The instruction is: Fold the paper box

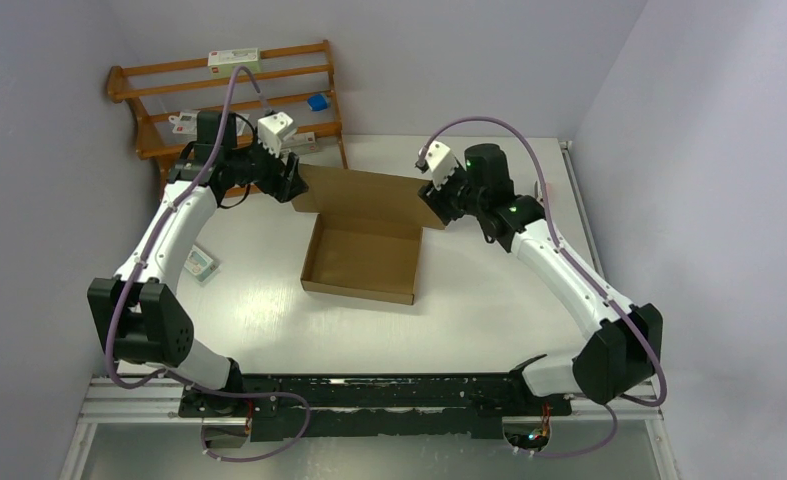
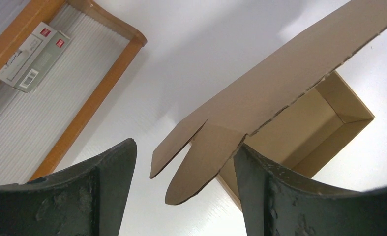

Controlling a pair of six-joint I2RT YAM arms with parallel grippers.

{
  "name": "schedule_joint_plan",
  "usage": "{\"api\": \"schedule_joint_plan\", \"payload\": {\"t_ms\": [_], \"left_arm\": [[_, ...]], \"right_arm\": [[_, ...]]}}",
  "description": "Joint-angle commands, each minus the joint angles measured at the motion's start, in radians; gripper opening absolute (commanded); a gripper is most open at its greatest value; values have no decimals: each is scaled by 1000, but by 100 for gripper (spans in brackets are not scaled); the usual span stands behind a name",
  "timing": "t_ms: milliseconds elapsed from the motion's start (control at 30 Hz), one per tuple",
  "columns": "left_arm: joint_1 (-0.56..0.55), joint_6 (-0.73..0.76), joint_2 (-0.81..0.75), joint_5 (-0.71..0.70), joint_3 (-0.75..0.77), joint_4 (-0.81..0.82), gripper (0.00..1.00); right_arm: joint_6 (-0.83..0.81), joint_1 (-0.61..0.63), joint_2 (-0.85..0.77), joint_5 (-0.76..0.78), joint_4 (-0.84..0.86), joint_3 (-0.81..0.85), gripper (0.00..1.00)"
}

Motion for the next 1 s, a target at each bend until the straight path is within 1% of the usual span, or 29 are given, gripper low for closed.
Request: {"api": "schedule_joint_plan", "payload": {"t_ms": [0,133,200,267,300,367,467,567,633,667,733,800,867,933,967], "left_arm": [[2,56,24,90,29,12,75],[3,62,44,139,29,4,70],[3,59,49,140,27,8,66],[3,60,47,124,22,8,58],[3,59,44,116,18,11,50],[3,58,34,119,4,20,41],[3,56,17,110,-17,34,33],[2,43,10,107,-29,46,25],[0,24,5,105,-32,55,19],[-4,13,0,98,-37,58,18],[-20,-25,-16,54,-53,85,15],[-42,-70,-33,-47,-69,102,14],[-68,-132,-41,-160,-76,103,13],[-84,-188,-46,-219,-74,95,13],[-88,-211,-51,-223,-77,95,13]], "right_arm": [[-22,-19,22,-52,-11,31,54],[-20,-23,25,-56,-6,24,46],[-19,-24,28,-54,-7,25,40],[-13,-25,30,-54,-6,27,32],[-11,-25,32,-56,-6,27,28],[-2,-25,29,-64,0,25,24],[4,-25,28,-55,8,21,20],[22,-26,32,-39,11,26,10],[48,-25,34,-40,14,31,7],[65,-25,34,-41,16,34,6],[111,-24,32,-41,29,33,3],[165,-25,33,-27,40,32,0],[227,-23,32,0,50,31,0],[288,-23,23,27,63,19,0],[321,-22,20,40,70,12,0]]}}
